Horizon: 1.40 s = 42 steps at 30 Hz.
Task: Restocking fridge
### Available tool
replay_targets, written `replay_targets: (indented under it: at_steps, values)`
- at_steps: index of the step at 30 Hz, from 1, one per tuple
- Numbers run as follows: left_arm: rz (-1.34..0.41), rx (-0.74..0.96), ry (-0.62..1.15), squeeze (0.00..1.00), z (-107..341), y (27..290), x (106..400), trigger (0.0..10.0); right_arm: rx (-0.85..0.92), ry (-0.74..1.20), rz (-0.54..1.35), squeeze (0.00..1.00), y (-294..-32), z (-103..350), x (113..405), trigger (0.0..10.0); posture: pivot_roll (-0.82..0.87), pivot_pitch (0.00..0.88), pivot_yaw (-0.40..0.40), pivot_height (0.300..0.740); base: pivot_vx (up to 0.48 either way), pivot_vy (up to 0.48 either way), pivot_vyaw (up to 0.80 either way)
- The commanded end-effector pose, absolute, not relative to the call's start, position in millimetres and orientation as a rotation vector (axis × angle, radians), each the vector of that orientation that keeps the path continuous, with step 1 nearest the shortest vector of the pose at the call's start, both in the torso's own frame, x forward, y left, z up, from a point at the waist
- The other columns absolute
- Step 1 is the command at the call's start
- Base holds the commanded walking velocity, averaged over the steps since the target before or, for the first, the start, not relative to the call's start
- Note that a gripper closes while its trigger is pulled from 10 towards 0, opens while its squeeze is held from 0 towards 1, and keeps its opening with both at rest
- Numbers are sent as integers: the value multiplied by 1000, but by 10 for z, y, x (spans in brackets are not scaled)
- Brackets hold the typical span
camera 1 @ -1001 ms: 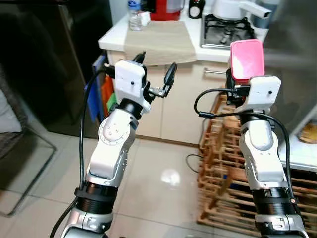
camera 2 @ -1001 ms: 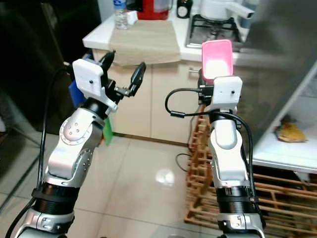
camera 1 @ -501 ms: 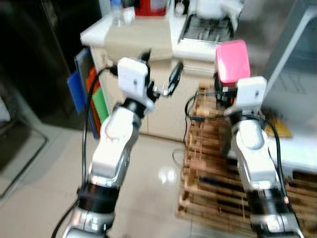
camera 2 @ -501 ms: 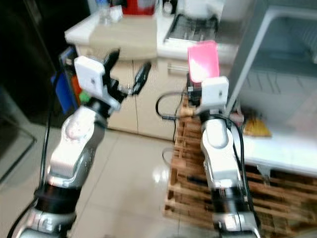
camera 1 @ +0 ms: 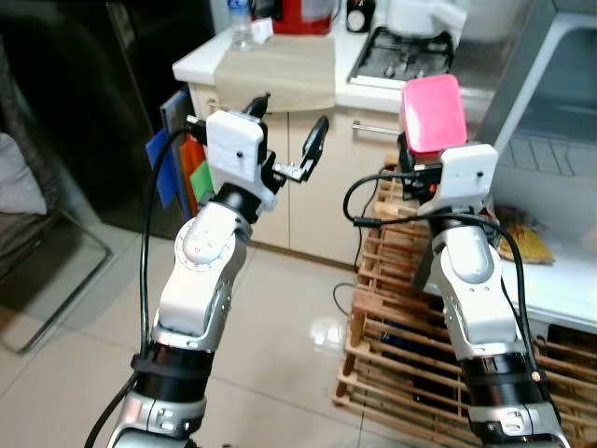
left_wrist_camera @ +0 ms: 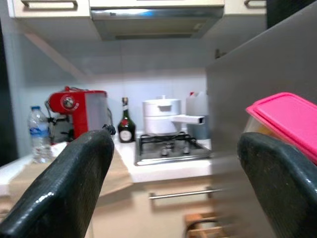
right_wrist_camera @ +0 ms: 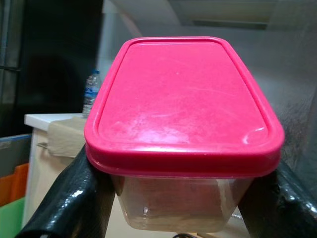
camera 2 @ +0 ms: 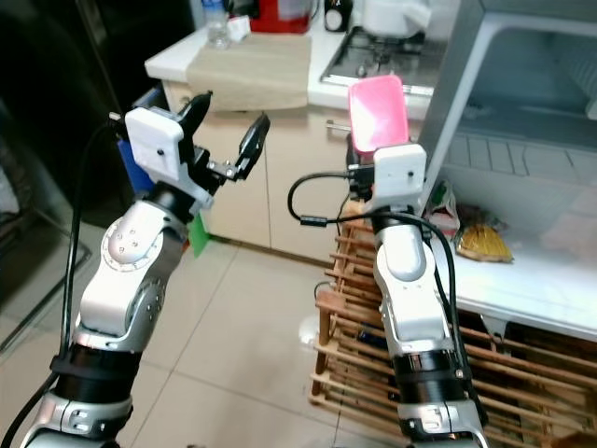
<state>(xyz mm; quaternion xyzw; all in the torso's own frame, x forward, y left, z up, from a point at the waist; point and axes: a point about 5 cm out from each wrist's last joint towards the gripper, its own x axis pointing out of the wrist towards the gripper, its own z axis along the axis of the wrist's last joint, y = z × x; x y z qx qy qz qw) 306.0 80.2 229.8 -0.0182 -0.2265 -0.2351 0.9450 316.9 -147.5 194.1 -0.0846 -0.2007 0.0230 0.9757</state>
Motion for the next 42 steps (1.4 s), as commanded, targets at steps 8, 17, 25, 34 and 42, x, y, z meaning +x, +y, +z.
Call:
replay_targets:
  at_steps: [8,17,25,34,42]
  values:
    - [-451,-27,-468,0,2325,856,3075,10000,-155,-432,142,0,-1491,2014,2965,0,-134,0,25,740,0,0,0]
    - [-464,-41,-463,0,2326,835,3051,10000,-139,-414,166,0,-1483,1991,2915,0,-134,0,29,740,-92,0,0]
    - [-454,-36,-471,0,2326,849,3064,10000,-143,-370,123,0,-1544,1913,2957,0,-134,0,26,740,-110,0,0]
    - [-460,-28,-471,0,2330,841,3082,10000,-137,-292,0,0,-1788,1773,2973,0,-141,0,25,740,0,0,0]
    - [-458,-21,-453,0,2298,829,3095,10000,-141,-255,-49,0,-1889,1705,2989,0,-141,0,25,740,0,0,-473]
